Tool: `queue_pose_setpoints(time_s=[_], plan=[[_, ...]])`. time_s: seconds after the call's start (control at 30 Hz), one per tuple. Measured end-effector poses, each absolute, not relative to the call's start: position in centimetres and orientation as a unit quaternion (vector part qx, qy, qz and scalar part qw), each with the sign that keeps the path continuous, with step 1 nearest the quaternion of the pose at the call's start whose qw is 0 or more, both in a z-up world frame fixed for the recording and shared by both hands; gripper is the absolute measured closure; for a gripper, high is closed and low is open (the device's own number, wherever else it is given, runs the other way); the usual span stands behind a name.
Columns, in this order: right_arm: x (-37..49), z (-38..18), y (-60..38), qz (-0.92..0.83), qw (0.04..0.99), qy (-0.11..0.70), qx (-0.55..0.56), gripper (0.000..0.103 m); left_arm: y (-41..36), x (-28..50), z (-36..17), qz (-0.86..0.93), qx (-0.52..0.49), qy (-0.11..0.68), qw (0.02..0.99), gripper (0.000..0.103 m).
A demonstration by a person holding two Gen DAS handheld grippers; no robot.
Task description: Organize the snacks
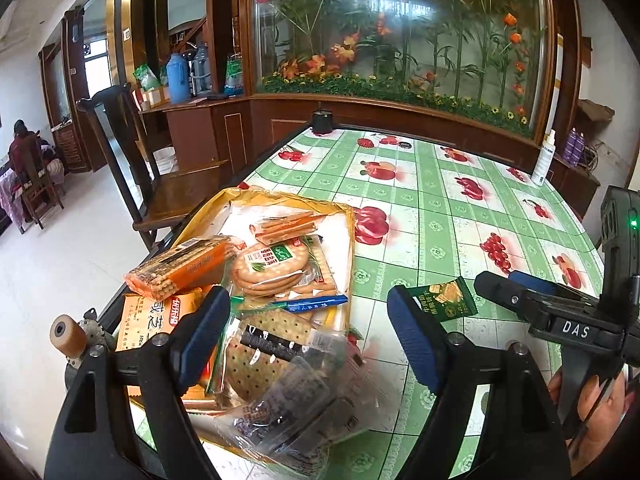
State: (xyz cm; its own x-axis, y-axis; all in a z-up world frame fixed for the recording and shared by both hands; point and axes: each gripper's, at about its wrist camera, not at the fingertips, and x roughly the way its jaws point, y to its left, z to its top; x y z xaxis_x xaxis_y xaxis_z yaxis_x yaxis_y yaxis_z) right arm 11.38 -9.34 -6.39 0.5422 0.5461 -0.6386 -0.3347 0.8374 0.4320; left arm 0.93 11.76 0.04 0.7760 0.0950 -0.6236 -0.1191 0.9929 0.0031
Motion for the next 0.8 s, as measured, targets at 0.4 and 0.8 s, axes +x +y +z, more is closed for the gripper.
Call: queue_pose_setpoints(time_s=[0.4, 0.8], plan=[[9.6, -5.5, -8.7, 0.247, 0.882, 0.393, 0.079, 0.004, 12.1, 0.0, 0.3, 0.072, -0.023, 0.323, 0.943, 0.021], [9.0, -6.9, -7.8, 0.24, 0.877, 0.415, 0.04, 0.004, 14.6, -1.7, -0.2, 0.086, -0.044, 0.314, 0.944, 0.021]])
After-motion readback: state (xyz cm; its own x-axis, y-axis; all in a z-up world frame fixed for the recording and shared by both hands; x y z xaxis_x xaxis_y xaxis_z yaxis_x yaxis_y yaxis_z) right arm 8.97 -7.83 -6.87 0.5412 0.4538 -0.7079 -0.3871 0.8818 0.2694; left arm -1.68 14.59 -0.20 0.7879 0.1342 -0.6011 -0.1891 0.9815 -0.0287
